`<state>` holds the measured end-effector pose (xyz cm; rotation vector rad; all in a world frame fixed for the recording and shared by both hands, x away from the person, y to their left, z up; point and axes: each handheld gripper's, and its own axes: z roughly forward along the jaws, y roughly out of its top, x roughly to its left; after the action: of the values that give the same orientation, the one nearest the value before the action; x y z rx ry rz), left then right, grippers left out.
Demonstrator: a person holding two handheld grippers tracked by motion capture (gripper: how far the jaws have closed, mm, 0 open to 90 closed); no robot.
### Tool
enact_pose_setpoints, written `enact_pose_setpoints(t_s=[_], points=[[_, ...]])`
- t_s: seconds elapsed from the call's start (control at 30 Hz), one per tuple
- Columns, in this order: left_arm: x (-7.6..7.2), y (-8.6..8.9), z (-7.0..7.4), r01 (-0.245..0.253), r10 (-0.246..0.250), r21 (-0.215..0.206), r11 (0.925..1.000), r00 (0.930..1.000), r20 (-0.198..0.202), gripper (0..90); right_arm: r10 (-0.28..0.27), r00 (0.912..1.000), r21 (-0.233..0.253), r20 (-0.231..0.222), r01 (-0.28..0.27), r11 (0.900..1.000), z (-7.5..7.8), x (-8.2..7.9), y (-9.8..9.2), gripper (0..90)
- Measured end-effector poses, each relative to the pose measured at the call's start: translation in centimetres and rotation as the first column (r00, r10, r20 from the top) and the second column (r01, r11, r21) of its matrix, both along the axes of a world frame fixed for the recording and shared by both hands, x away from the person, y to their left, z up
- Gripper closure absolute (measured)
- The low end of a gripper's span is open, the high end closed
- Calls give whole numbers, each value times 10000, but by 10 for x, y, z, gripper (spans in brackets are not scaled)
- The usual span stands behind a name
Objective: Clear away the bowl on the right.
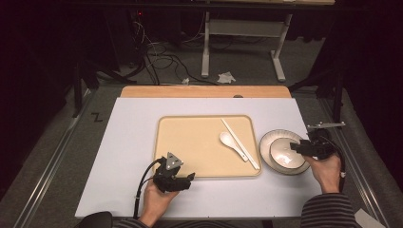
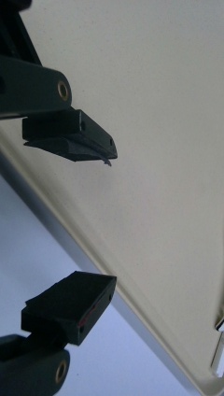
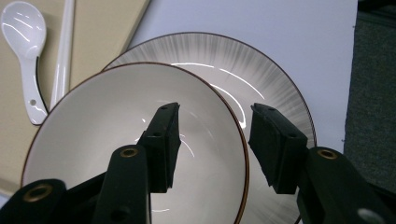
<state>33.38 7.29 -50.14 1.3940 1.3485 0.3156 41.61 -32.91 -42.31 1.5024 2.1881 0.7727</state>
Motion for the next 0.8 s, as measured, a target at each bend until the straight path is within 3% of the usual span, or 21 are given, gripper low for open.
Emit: enact_pose_setpoints(t_s=[0.27, 0.8], points=[[-2, 2, 0, -94, 94, 50, 9999, 10000, 19, 333, -103, 9999, 44, 105, 103, 9999, 2, 2, -7, 572], [-4, 7, 0, -338, 338, 63, 9994, 9994, 4, 331, -58, 9929, -110, -1186, 45, 9999, -18, 20, -10, 719]])
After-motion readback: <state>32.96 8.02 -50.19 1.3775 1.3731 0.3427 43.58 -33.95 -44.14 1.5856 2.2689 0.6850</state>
